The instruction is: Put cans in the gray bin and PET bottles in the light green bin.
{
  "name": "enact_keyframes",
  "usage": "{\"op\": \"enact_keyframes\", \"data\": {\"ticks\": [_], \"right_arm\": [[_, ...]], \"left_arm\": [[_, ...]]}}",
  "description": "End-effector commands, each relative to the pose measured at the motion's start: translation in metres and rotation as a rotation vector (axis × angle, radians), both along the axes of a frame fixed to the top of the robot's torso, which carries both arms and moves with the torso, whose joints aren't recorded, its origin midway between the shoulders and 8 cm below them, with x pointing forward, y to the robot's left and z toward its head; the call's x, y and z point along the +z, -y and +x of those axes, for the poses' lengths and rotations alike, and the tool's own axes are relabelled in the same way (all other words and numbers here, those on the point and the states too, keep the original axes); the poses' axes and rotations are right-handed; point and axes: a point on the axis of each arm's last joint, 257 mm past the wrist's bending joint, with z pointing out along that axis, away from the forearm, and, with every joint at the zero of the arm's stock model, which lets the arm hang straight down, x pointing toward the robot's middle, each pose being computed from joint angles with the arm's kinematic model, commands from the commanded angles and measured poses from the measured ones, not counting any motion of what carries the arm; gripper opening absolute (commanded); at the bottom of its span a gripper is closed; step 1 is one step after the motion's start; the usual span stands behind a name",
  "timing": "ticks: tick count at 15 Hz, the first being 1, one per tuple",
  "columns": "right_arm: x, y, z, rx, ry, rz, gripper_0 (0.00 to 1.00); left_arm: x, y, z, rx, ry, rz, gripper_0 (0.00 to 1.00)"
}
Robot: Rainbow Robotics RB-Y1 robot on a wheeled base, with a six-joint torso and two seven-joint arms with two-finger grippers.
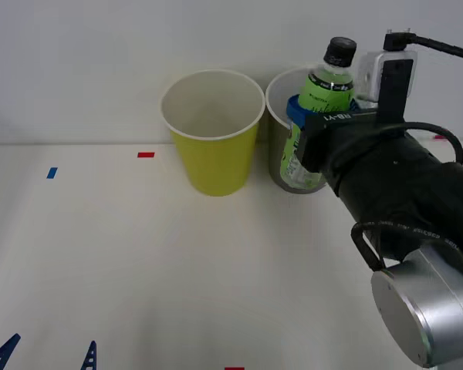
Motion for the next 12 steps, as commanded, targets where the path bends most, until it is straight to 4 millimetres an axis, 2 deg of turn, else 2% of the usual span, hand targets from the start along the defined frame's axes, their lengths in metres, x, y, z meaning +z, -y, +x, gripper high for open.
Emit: {"op": "enact_keyframes", "data": {"ticks": [1, 6, 8, 10, 12], "right_arm": [[0.021, -0.005, -0.002, -0.001, -0.036, 0.039, 0.0], [0.031, -0.013, -0.004, -0.016, -0.1, 0.034, 0.0], [0.041, -0.018, -0.005, -0.006, -0.086, 0.044, 0.0], [0.058, -0.035, -0.005, 0.039, -0.058, 0.048, 0.0], [0.071, -0.055, 0.006, 0.073, -0.047, 0.03, 0.0]], "left_arm": [[0.0, 0.0, 0.0, 0.0, 0.0, 0.0, 1.0], [0.0, 0.0, 0.0, 0.0, 0.0, 0.0, 1.0], [0.0, 0.0, 0.0, 0.0, 0.0, 0.0, 1.0], [0.0, 0.0, 0.0, 0.0, 0.0, 0.0, 1.0], [0.0, 0.0, 0.0, 0.0, 0.0, 0.0, 1.0]]}}
